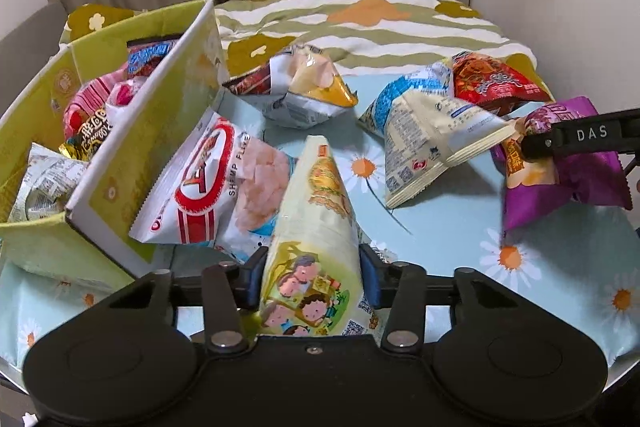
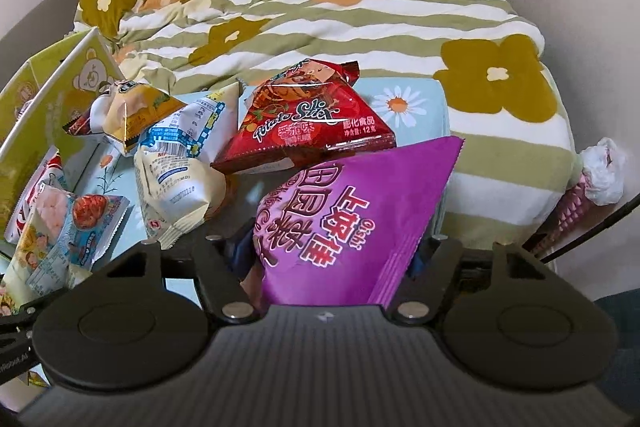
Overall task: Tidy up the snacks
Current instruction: 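Carry the green bag and purple bag over the box and release both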
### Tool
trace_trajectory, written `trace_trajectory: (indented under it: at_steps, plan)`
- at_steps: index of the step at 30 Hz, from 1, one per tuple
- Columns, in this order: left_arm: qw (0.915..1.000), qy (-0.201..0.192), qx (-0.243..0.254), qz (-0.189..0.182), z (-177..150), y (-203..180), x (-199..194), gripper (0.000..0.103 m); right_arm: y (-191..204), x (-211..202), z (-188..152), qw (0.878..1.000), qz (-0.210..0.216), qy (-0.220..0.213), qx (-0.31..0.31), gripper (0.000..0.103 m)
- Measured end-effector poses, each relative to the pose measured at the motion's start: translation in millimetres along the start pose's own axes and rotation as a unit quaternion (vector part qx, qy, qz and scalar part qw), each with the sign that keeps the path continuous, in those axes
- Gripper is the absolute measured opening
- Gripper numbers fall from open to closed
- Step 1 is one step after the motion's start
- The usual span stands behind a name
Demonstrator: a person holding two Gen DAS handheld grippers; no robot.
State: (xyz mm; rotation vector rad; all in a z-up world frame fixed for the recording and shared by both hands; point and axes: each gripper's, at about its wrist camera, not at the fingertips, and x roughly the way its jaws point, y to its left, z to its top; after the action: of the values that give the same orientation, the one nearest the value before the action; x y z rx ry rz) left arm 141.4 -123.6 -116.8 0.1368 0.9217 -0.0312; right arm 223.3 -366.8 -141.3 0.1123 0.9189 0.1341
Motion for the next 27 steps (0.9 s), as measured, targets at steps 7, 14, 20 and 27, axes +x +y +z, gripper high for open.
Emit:
trace_trajectory:
  at_steps: [7, 14, 20, 27]
  plan:
    - [0.9997, -0.021, 0.006, -0.003, 2, 1, -20, 0.042, 5, -27, -2, 1.0, -0.01, -0.02, -0.01, 0.083]
    - [0.9979, -0.065, -0.001, -0.005, 11, 11, -57, 0.042, 14, -59, -2, 0.999, -0.015, -0.038, -0.017, 0.083]
    - [0.994, -0.109, -0.007, -0.008, 25, 31, -94, 0.042, 30, -93, 6, 0.998, -0.011, -0.063, -0.024, 0.083]
    - [0.9861, -0.165, -0.014, 0.012, 47, 76, -127, 0.042, 74, -127, 26, 0.994, 0.024, -0.1, -0.038, 0.083]
